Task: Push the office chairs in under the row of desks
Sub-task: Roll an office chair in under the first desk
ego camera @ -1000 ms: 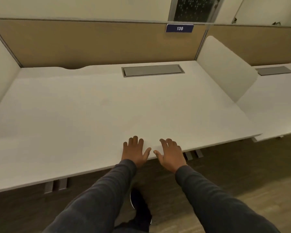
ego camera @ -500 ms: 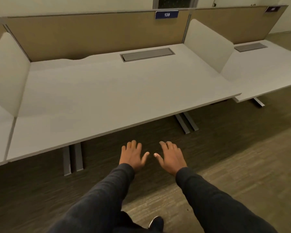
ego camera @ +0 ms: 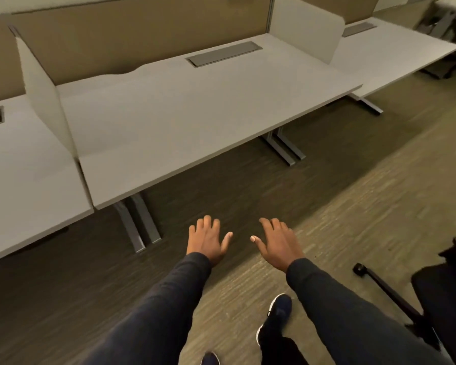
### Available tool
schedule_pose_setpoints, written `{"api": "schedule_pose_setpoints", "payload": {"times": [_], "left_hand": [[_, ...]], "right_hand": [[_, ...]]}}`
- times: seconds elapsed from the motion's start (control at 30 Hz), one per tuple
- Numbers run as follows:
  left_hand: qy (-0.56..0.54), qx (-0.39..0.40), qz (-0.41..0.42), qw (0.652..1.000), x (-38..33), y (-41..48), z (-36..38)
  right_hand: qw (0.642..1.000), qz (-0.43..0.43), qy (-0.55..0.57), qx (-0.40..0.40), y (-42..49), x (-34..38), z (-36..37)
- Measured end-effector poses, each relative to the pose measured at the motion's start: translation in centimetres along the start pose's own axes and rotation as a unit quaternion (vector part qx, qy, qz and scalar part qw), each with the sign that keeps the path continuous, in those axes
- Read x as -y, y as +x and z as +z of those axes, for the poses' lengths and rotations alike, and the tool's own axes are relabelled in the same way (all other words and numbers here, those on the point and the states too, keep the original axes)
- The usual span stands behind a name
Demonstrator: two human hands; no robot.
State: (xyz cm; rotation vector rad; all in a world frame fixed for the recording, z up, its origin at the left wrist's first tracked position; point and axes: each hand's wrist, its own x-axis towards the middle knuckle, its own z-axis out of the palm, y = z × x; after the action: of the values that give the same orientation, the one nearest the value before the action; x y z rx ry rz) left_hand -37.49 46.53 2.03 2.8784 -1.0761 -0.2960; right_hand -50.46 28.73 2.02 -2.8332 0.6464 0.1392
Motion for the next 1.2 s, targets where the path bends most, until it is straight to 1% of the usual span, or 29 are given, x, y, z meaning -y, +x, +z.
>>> {"api": "schedule_pose_setpoints", "payload": {"times": [0.13,0.37,0.67,0.83,0.9,0.93,1.0,1.03,1.07,1.2], "left_hand": [[-0.001,0.005,0.008,1.000,2.0,-6.1,0.8],[0.000,0.002,0.031,1.000,1.8,-14.2,2.9],[0.006,-0.033,0.034,0.999,0.8,-24.7,4.3],[-0.005,-0.044,0.025,0.999,-0.8,-32.6,6.7],[-0.001,-0.047,0.018,0.999,-2.3,-38.3,8.0],[-0.003,-0.044,0.017,0.999,-2.3,-38.6,8.2],[-0.001,-0.036,0.011,0.999,-3.5,-44.4,9.3],[-0.001,-0.033,0.015,0.999,-3.3,-45.0,9.8],[0.005,-0.037,0.016,0.999,-3.5,-47.4,10.1],[0.009,-0.051,-0.011,0.999,-3.8,-53.6,9.7]], "right_hand": [[1.000,0.015,0.007,0.002,-6.3,2.8,1.1],[1.000,0.024,-0.013,0.010,-14.5,5.6,2.5],[1.000,0.011,-0.013,-0.001,-24.9,7.7,3.9],[1.000,0.002,-0.013,-0.004,-32.5,8.1,5.9],[1.000,-0.009,-0.013,-0.007,-38.1,8.4,7.0],[1.000,-0.006,-0.009,-0.009,-38.2,8.3,7.3],[1.000,-0.007,0.010,0.012,-43.6,8.9,8.1],[1.000,-0.009,0.017,0.008,-44.0,8.9,8.7],[1.000,-0.017,0.014,0.006,-46.1,9.2,9.0],[0.999,-0.041,0.027,-0.008,-50.9,10.7,8.7]]}}
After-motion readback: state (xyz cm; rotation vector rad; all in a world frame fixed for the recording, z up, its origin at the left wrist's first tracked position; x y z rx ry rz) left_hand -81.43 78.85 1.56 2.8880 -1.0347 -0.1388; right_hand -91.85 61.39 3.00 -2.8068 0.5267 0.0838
